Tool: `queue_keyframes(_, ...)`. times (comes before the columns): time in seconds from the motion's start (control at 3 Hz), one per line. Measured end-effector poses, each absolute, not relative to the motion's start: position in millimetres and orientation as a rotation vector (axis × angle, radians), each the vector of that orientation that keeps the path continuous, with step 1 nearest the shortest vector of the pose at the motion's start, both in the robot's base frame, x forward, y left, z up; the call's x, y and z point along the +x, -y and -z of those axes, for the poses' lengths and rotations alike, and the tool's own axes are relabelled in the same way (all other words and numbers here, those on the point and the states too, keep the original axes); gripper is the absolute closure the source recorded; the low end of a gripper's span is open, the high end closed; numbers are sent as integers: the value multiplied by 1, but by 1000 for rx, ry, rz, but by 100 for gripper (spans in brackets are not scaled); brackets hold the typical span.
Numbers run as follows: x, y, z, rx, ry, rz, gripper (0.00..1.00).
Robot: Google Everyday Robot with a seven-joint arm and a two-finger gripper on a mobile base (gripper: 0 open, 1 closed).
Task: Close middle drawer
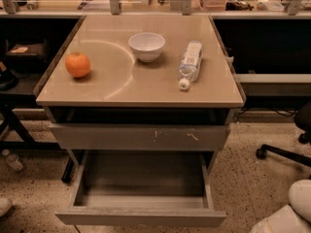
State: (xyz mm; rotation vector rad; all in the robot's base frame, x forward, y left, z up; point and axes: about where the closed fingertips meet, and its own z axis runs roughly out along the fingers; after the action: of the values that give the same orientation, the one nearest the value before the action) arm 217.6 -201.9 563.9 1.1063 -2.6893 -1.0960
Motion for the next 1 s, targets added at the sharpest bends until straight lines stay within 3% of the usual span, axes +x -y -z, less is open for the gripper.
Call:
queue_keyframes(0.33,251,155,-542,1113,2804,1158,100)
queue_keyframes(1.0,253,147,-524,1091,2811,1217,100)
